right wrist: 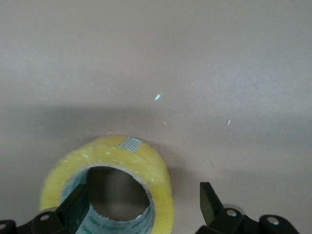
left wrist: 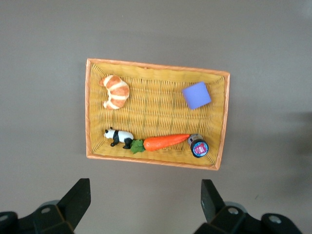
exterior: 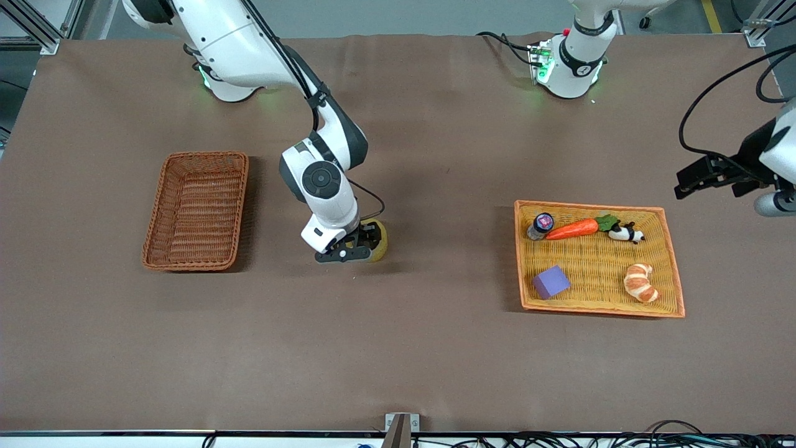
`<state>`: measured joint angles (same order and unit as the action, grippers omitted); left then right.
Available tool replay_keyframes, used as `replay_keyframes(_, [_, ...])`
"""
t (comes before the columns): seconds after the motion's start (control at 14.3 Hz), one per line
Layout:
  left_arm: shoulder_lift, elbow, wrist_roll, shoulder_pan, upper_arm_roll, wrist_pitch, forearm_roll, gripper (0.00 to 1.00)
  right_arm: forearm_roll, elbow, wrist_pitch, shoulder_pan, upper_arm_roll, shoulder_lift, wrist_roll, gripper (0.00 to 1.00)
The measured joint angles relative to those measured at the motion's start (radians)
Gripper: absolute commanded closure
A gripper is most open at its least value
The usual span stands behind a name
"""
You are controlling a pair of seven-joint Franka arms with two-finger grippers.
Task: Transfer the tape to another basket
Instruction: 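Grasp the tape with the right gripper while the left gripper withdraws, then carry the tape with the right gripper over the brown basket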
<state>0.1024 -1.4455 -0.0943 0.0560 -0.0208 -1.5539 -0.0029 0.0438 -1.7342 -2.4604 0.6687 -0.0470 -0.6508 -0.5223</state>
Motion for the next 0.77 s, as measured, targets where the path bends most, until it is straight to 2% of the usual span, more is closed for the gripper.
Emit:
replay_keyframes(0.21, [-0.072,-0.087,0.032,-0.013,-0.010,-0.021,0.000,0.00,-0.020,-0.022,-0.020,0.004,0.000,-0.004,0.001,0.03])
replay_keyframes(0.35, [-0.087,-0.102,0.035,-0.016,-0.022,-0.023,0.000,0.00,-0.052,-0.026,-0.020,0.010,0.000,-0.005,0.001,0.21])
replay_keyframes(0.42, [-0.087,-0.104,0.035,-0.016,-0.025,-0.024,0.000,0.00,-0.069,-0.028,-0.020,0.016,0.000,-0.006,0.001,0.31])
replay_keyframes(0.49, [-0.087,-0.106,0.035,-0.016,-0.026,-0.025,0.000,0.00,-0.084,-0.030,-0.020,0.021,0.000,-0.007,0.001,0.47])
replay_keyframes(0.63, [-0.087,-0.109,0.037,-0.016,-0.027,-0.027,0.000,0.00,-0.105,-0.032,-0.018,0.027,0.000,-0.013,0.001,0.88])
replay_keyframes(0.7, [-0.087,-0.110,0.037,-0.016,-0.027,-0.028,0.000,0.00,-0.106,-0.032,-0.018,0.028,0.000,-0.014,0.001,0.99])
replay_keyframes(0.77, [-0.087,-0.111,0.037,-0.016,-0.027,-0.028,0.000,0.00,-0.106,-0.032,-0.015,0.029,-0.001,-0.014,-0.006,1.00])
